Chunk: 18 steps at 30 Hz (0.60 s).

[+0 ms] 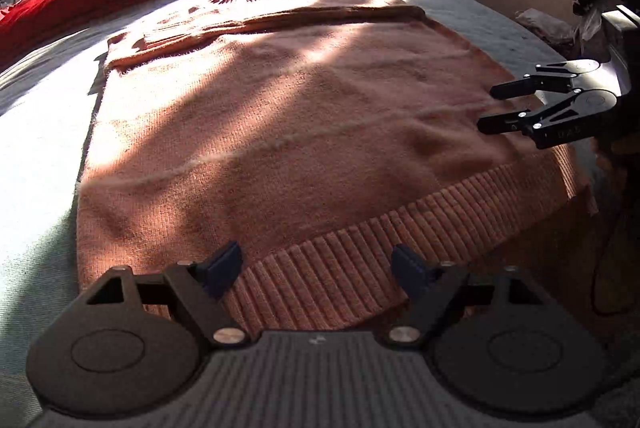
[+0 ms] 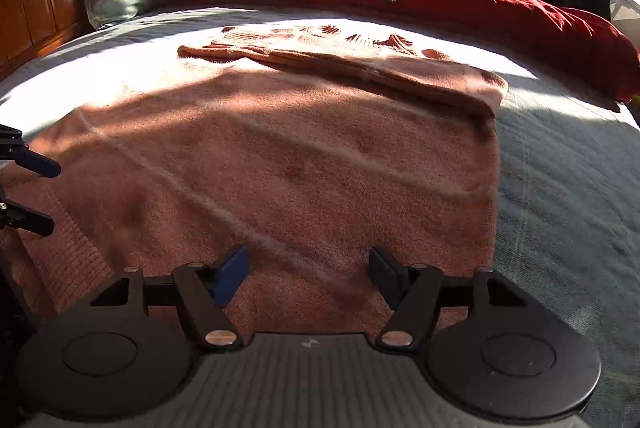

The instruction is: Fold clothes

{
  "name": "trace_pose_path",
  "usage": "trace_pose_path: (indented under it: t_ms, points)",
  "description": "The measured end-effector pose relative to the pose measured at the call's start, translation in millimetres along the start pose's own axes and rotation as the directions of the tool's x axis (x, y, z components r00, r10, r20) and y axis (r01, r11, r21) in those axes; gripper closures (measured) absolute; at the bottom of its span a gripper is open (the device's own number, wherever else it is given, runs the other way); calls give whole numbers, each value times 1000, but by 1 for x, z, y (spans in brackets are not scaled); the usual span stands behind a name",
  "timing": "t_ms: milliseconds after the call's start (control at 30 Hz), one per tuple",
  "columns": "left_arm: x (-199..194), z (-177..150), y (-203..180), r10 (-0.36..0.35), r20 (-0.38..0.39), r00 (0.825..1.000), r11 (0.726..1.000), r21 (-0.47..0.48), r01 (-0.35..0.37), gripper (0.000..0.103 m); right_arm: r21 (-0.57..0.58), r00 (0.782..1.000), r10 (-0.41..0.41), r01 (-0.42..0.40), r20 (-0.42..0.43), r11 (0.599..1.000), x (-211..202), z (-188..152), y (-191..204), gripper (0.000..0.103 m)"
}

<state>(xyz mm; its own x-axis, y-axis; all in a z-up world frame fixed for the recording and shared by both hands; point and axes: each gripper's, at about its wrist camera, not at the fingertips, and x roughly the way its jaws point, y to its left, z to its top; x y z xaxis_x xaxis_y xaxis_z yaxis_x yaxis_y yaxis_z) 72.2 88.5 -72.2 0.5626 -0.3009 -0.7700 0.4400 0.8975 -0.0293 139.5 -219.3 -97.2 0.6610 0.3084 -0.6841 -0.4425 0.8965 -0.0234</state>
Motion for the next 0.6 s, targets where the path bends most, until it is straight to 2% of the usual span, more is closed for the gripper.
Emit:
trace_pose_path:
  t_ms: [167, 267, 367, 500, 600]
  points:
    - [-22, -3, -6, -8, 53, 999, 1000, -2, 8, 21, 14, 999, -9, 8, 35, 1000, -20, -12, 2, 26]
    - [-27, 9, -6, 0, 126, 992, 1000, 9, -1, 20, -24, 996, 21, -19, 88, 1000, -29, -1, 12, 26]
    - [-17, 23, 0, 24, 160, 987, 1000, 14, -27, 20, -70, 987, 76, -67, 138, 995, -24, 17, 27, 26]
    - [8, 26, 7, 54, 101, 993, 999, -11, -54, 20, -122, 989, 87, -73, 120, 990, 6, 31, 50, 26]
    - [6, 5, 7, 50, 76, 996, 998, -42, -47, 20, -149, 996, 63, -53, 65, 987, 20, 22, 58, 26]
